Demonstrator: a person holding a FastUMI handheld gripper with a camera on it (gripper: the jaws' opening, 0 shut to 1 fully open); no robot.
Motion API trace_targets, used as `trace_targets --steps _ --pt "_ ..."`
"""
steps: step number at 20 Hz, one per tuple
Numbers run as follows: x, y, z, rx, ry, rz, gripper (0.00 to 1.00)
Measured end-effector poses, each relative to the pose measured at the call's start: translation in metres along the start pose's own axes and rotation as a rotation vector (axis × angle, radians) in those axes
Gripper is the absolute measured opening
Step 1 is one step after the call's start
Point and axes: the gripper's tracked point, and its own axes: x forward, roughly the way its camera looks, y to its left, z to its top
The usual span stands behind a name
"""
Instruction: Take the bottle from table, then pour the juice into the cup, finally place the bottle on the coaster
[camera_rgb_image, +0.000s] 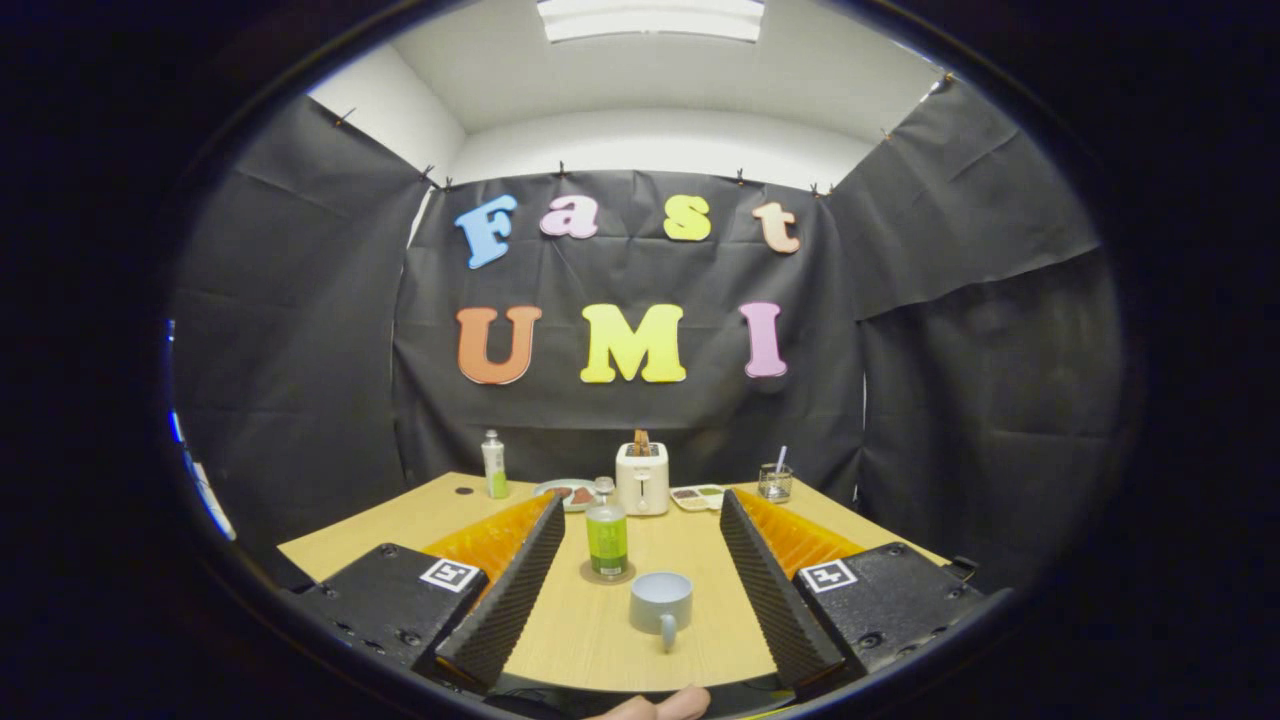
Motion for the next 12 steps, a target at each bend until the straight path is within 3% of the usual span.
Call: trace_targets --steps 7,12 --pt "0.0029 0.0027 -0.0058 0.010 0.007 0.010 1.00" --pt "-0.0013 0.0069 0.0028 -0.056 -0.040 -0.009 1.00"
